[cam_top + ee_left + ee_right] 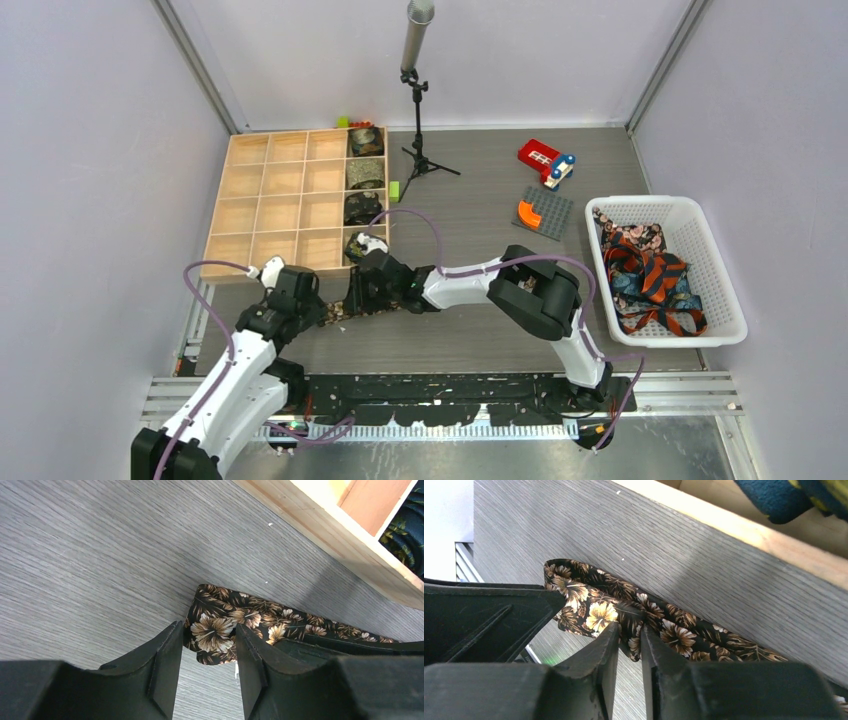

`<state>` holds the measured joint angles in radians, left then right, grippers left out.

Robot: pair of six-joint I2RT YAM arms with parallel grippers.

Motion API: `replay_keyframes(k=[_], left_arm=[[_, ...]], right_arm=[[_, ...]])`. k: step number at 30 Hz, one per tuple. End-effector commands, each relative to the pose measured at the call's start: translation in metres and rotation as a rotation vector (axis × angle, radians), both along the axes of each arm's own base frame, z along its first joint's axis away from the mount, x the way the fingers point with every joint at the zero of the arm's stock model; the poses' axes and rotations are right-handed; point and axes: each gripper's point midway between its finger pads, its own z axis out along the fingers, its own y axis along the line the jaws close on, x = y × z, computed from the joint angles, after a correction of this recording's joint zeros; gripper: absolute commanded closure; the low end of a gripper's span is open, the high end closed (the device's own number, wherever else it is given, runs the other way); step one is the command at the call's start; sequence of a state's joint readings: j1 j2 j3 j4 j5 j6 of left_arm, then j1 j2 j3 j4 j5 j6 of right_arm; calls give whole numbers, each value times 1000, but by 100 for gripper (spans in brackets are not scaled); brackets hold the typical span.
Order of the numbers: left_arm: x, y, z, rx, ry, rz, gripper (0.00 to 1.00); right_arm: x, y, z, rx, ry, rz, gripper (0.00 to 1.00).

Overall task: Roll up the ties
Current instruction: Roll the tie at the center of the board.

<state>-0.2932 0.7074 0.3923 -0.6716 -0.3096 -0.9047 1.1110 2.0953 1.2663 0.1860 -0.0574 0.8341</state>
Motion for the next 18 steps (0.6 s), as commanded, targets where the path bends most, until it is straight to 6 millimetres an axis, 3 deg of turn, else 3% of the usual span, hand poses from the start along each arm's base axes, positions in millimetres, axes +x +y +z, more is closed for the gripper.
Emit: replay_keyframes(k=[1,7,12,18], left_arm=[[9,-2,4,-14,-35,4,54],[16,17,33,74,-112,53,50],[32,26,52,181,-78,-17,49],[48,20,49,228,30,-139,50]], right_arm=[[7,2,33,3,-67,7,59],[2,-7,66,0,-114,43,46],[-22,-8,69,-9,-122,76,45],[-54,13,46,-17,-101,129,79]])
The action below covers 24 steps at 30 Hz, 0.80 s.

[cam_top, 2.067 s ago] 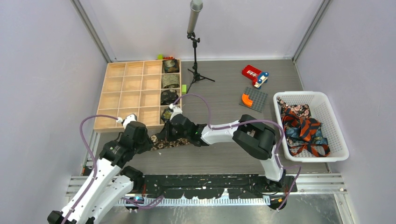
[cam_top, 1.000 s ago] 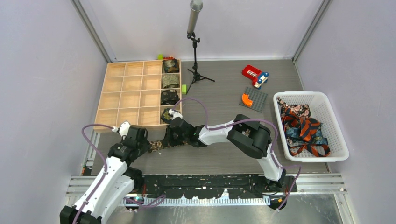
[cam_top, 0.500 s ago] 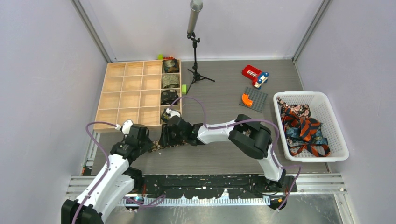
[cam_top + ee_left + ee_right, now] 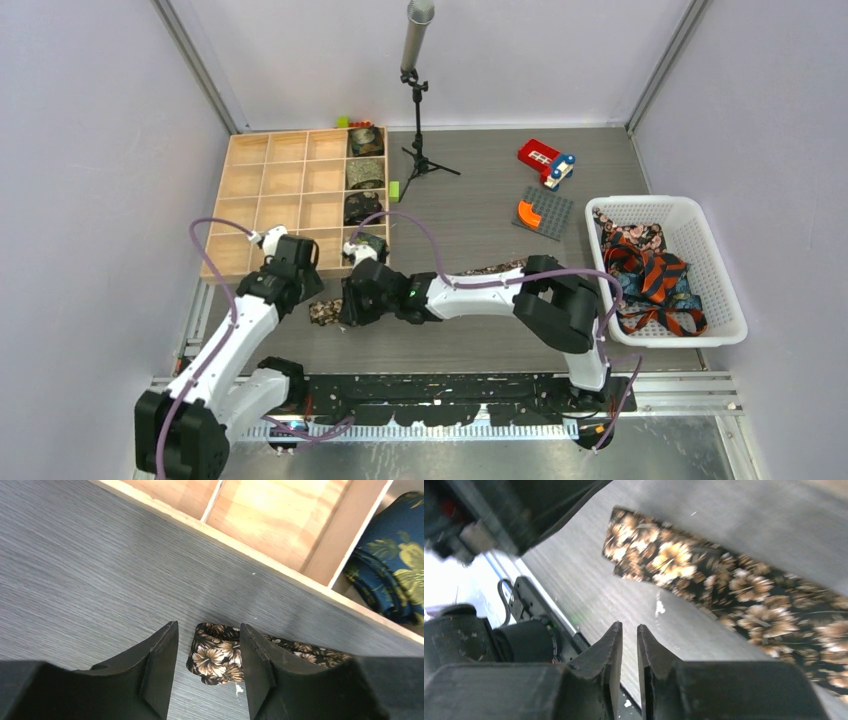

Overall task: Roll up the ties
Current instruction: Roll the tie at the center of the board.

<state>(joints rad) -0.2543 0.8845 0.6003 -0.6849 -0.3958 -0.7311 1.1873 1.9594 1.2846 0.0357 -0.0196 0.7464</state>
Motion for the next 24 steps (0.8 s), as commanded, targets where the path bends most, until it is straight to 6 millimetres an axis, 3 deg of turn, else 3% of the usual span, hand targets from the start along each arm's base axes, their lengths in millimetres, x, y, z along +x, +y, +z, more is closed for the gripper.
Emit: replay_keyframes(k=[1,3,7,13,24], left_arm=[[14,1,3,67,67,-108,50],[15,1,1,68,106,-123,50],[14,1,-5,58,169,-132,51],[13,-3,-17,18,223,-161,53],[10,-1,-27,0,275,-144,55]], right_arm=[[-23,19,-7,12,-8,39,82],[-31,28,-16,2,-5,58,86],[-29,38,-36,-28,-22,40,91],[-14,41,-53,-59,-68,-20,95],[10,52,-59,-91,-150,-78,100]])
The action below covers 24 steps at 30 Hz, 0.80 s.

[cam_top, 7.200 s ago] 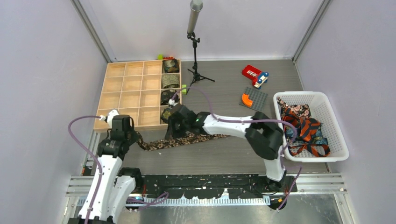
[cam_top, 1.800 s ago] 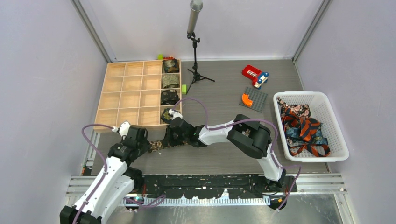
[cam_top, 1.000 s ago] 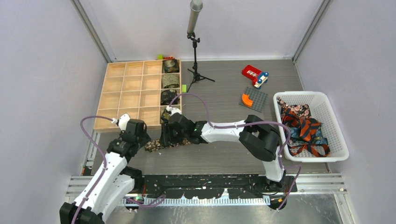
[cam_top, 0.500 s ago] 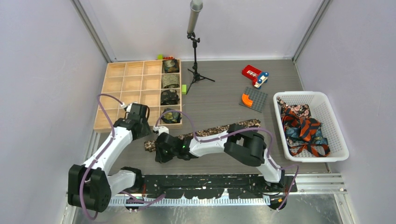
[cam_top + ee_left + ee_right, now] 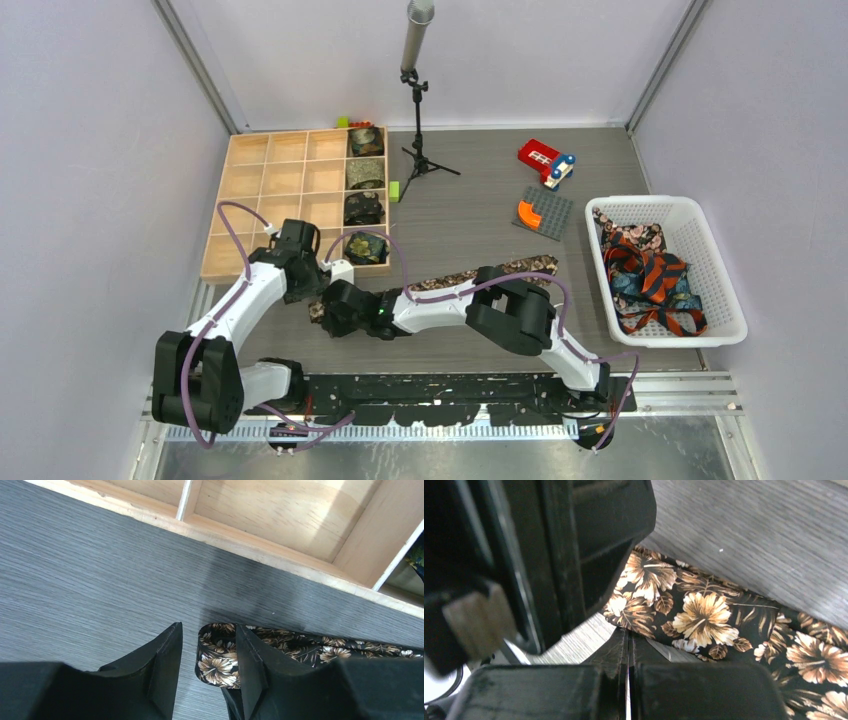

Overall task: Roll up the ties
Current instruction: Roll the tie at the center of the board.

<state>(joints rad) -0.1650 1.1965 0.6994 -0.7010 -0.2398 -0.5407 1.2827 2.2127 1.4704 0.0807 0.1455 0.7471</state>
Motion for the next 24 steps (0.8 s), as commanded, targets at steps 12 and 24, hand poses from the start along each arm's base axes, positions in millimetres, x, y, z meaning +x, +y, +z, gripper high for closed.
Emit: replay_keyframes(k=[12,24], left_arm=[[7,11,21,-24,-95,105,50],[7,20,60,-54,-337,187,11]], right_arm=[[12,3,21,34,-86,-1,100],[-5,-17,117,131,-147,103,100]])
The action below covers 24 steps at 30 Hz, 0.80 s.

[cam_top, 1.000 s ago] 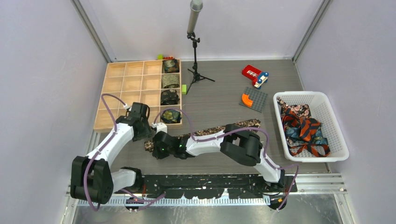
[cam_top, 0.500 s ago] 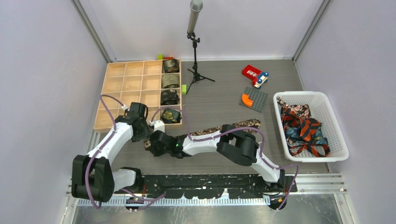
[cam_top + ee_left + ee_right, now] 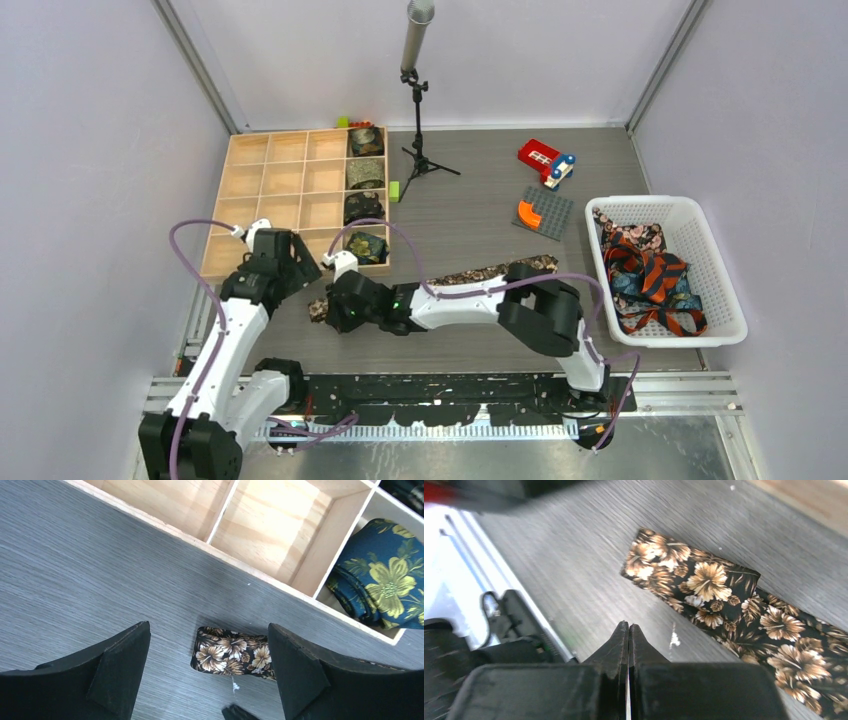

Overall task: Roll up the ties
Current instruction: Roll the tie at the center of the board.

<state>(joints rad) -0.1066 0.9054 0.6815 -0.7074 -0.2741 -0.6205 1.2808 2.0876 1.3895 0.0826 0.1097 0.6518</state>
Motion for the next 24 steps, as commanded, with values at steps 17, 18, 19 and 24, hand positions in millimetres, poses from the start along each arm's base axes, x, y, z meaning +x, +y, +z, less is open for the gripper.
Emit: replay_keyframes(k=[17,18,19,24], left_arm=[[-42,-17,-35,-274,-105,214,32],[-43,-16,-37,-268,-104,219,32],[-45,-15,-38,-262,-100,223,32],[-45,-14,-41,-257,-91,221,35]], right_arm=[[50,-58,98,44,41,-132,100],[49,-54,93,35,53,-122,100],[47,-50,89,32,68,-102,100],[43,-31,67,15,126,-53,100]])
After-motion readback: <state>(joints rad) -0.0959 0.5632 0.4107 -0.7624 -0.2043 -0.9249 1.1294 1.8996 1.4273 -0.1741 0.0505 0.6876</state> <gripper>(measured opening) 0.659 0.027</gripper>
